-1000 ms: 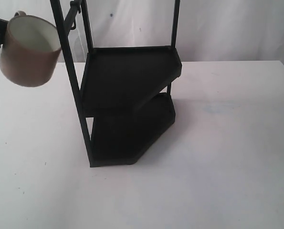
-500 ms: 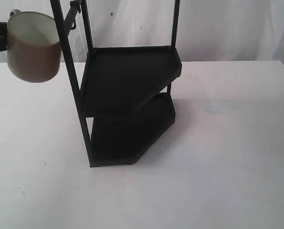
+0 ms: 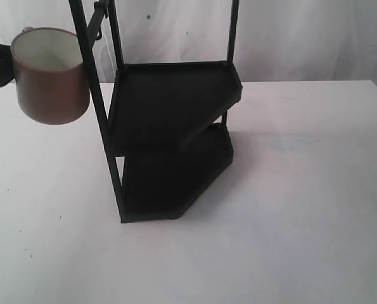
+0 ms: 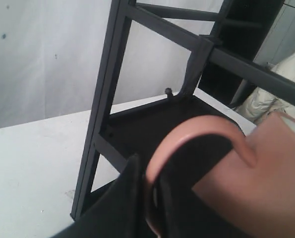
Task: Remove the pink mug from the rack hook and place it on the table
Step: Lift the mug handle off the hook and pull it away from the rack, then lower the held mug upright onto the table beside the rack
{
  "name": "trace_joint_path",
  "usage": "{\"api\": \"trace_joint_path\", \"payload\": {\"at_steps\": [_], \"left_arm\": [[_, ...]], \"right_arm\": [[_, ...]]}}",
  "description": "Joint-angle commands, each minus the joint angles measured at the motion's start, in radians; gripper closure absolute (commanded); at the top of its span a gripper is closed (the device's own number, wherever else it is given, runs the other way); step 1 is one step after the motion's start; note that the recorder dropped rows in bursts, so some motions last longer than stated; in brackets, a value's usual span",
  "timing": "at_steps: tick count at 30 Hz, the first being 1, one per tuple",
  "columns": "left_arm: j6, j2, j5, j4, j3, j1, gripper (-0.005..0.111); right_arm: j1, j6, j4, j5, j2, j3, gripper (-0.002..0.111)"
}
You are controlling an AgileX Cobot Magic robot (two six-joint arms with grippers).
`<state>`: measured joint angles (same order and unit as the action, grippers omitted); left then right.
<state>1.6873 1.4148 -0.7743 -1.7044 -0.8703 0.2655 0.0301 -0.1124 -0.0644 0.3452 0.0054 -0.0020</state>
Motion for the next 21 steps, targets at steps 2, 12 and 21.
{"api": "trace_joint_path", "payload": {"at_steps": [2, 12, 21], "left_arm": [[-0.146, 0.0, 0.105, 0.078, -0.057, 0.0, 0.107], [-1.041, -0.001, 0.196, 0.877, -0.317, -0.027, 0.107], [-1.682, -0.011, 0.451, 1.534, -0.301, -0.193, 0.107]], "right_arm": [[0.005, -0.002, -0.005, -0.004, -0.005, 0.002, 0.108], [0.005, -0.002, -0.005, -0.004, -0.005, 0.002, 0.108], [0.005, -0.002, -0.005, -0.004, -0.005, 0.002, 0.108]]}}
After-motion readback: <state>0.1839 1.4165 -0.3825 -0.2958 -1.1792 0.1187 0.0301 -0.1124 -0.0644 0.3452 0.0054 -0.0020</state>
